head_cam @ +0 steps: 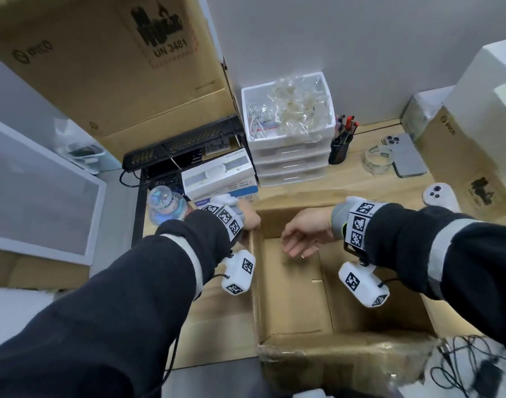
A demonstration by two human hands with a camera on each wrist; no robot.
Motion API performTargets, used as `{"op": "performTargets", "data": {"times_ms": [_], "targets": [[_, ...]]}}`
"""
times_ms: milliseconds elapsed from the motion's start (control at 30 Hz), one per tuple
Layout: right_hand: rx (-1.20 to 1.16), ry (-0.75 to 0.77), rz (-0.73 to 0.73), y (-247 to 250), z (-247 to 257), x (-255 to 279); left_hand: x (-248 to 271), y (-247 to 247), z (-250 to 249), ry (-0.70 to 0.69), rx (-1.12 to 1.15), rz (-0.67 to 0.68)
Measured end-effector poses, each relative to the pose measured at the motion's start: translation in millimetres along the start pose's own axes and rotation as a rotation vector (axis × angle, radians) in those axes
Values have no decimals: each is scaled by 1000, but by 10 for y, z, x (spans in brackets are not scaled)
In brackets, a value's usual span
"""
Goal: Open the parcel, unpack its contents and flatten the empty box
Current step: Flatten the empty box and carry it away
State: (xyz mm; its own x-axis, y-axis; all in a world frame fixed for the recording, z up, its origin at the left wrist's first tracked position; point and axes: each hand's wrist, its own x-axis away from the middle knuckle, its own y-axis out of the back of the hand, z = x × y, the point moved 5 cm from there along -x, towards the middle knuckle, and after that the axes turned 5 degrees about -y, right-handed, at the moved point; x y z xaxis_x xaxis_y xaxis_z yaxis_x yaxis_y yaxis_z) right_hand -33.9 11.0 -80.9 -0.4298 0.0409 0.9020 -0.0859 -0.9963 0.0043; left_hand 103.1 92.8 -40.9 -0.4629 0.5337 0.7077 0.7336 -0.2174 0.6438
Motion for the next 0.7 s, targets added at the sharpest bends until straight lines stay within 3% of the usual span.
{"op": "performTargets", "data": {"times_ms": [100,300,400,700], "targets": [[19,-26,-23,-54,-125,-129,90,1,-41,16,87,48],[110,-100,-72,-201,-350,-349,241,221,-155,-41,174,8],[173,-128,-126,-200,-421,-363,355,339,-228,-66,226,81],[199,-55,-181,-39,-210,-268,523,737,-513,-135,139,71]]}}
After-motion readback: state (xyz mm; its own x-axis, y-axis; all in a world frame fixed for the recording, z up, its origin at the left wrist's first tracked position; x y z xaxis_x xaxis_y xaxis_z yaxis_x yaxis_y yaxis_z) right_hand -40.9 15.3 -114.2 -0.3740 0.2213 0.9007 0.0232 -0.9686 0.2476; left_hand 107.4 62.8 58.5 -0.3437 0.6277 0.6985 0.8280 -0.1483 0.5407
